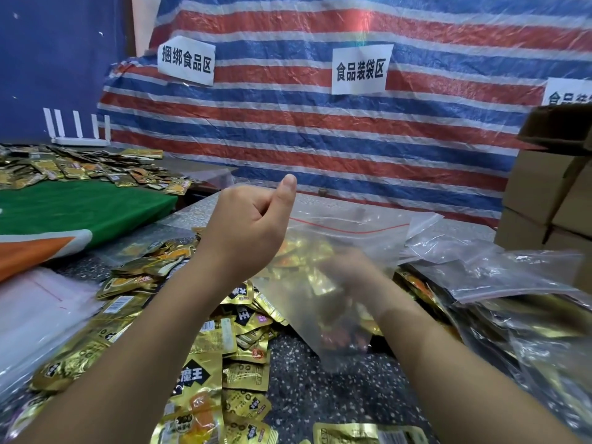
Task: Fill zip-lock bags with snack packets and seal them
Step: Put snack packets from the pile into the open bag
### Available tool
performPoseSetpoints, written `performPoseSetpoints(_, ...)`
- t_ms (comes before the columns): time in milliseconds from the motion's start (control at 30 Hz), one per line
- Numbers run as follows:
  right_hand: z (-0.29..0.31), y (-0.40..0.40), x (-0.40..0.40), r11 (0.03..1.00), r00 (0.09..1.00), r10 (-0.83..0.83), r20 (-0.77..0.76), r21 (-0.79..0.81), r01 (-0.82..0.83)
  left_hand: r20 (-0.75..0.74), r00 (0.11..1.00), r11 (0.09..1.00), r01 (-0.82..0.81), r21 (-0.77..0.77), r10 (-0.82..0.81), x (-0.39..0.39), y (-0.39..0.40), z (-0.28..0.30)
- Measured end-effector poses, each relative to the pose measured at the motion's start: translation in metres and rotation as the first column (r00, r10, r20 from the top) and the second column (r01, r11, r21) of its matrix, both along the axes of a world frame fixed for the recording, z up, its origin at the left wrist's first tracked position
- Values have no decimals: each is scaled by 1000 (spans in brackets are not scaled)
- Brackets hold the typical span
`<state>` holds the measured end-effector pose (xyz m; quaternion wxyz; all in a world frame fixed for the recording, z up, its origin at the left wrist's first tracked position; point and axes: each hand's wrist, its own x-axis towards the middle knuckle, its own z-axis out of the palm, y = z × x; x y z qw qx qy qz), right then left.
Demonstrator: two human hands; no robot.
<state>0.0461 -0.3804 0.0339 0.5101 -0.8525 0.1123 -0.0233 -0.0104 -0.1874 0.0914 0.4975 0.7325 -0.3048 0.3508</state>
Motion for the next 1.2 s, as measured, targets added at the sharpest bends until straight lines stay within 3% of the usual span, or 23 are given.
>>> performPoseSetpoints(67,11,-7,-7,995,999,54,-3,85,-53,-2,1000,1000,14,4,-14,-2,-1,1)
performPoseSetpoints(100,21,-10,-14,969,996,86,-21,233,-79,2,1000,1000,21,7,-21,-2,-1,1)
performPoseSetpoints(133,27,-15,-19,897,994,103,-32,435,-79,5,1000,1000,29,11,-29,-3,-2,2)
performPoseSetpoints(200,36,-22,-31,743,989,148,19,658,-123,4,999,999,41,24,-41,-4,-1,2)
performPoseSetpoints(333,70,-30,-56,658,972,211,101,721,-218,-22,998,995,56,78,-55,-5,0,3)
performPoseSetpoints(467,103,-33,-80,602,948,143,285,735,-311,-32,999,986,44,163,-40,-9,-1,3)
performPoseSetpoints(633,127,-31,-105,627,815,270,513,549,-553,-39,999,981,20,193,-13,-11,-2,3)
performPoseSetpoints(767,129,-24,-110,789,728,394,561,198,-581,-44,999,988,29,149,-23,-10,-3,3)
performPoseSetpoints(933,125,-30,-113,848,769,526,362,-156,-506,-43,998,999,45,19,-44,-9,-2,5)
performPoseSetpoints(1200,130,-19,-125,689,806,587,75,-569,-449,40,999,1000,7,-1,-6,-11,-5,6)
